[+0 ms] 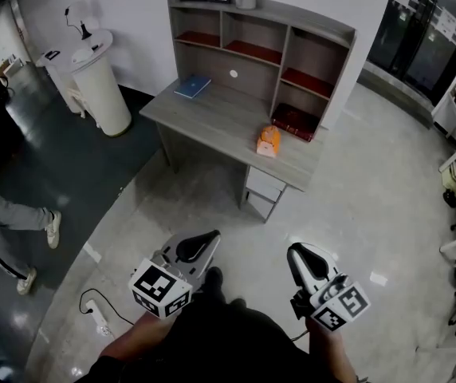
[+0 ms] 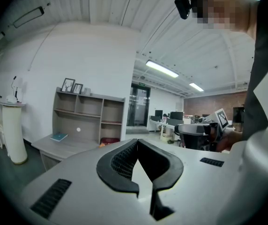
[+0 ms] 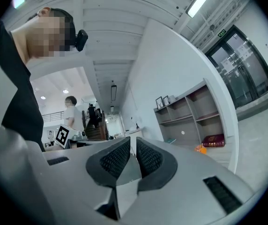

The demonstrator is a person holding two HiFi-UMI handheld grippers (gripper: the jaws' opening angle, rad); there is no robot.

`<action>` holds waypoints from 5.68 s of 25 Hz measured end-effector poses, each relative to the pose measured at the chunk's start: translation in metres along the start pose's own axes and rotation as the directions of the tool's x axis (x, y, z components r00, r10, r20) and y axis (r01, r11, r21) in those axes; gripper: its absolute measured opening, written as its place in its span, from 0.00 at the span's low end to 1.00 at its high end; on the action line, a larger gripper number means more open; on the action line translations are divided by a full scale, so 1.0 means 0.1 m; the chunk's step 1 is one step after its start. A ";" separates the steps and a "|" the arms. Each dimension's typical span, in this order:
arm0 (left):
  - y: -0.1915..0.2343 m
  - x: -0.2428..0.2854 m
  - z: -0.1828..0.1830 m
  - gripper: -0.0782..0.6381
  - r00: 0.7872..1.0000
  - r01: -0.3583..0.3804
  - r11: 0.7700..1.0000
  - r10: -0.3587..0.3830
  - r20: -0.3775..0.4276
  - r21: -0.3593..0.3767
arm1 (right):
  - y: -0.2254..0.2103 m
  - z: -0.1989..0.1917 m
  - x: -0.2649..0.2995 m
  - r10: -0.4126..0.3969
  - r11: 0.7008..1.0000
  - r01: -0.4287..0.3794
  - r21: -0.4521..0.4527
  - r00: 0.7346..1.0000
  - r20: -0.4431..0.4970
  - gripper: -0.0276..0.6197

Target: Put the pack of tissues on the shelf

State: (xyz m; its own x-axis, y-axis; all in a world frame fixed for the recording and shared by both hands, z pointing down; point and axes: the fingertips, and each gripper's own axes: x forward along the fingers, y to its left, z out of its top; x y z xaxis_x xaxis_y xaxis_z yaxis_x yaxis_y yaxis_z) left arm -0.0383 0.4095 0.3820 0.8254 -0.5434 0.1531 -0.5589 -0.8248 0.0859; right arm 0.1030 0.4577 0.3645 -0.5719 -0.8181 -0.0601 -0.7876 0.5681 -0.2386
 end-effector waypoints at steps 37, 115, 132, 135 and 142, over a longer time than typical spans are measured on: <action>3.00 1.26 0.43 0.13 0.998 0.046 0.998 -0.044 0.039 -0.050 | -1.45 0.17 3.10 -0.029 0.999 0.031 0.017 0.995 -0.097 0.08; 4.48 4.58 0.07 0.13 0.941 0.252 0.963 -0.267 -0.207 -0.097 | -4.93 -2.58 3.64 -0.357 0.927 0.344 -0.151 0.680 -0.640 0.15; 4.82 4.41 0.61 0.13 0.979 0.163 0.987 -0.163 -0.119 -0.009 | -4.57 -1.00 4.26 -0.298 0.954 0.276 -0.114 0.858 -0.419 0.09; 4.99 4.34 0.68 0.13 0.978 0.175 0.985 -0.175 -0.111 -0.010 | -4.43 -0.57 4.53 -0.280 0.960 0.258 -0.109 0.894 -0.350 0.09; 5.42 4.23 0.94 0.13 0.965 0.257 0.966 -0.257 -0.061 0.004 | -4.15 0.36 5.24 -0.272 0.959 0.282 0.031 0.943 -0.191 0.09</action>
State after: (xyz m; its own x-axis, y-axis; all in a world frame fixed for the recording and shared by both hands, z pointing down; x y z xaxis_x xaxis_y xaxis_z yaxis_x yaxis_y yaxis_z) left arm 0.0157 -0.2819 0.4009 0.9347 -0.3030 0.1860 -0.3275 -0.9374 0.1188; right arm 0.1380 -0.2100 0.3971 -0.3693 -0.9089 0.1935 -0.9096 0.3108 -0.2758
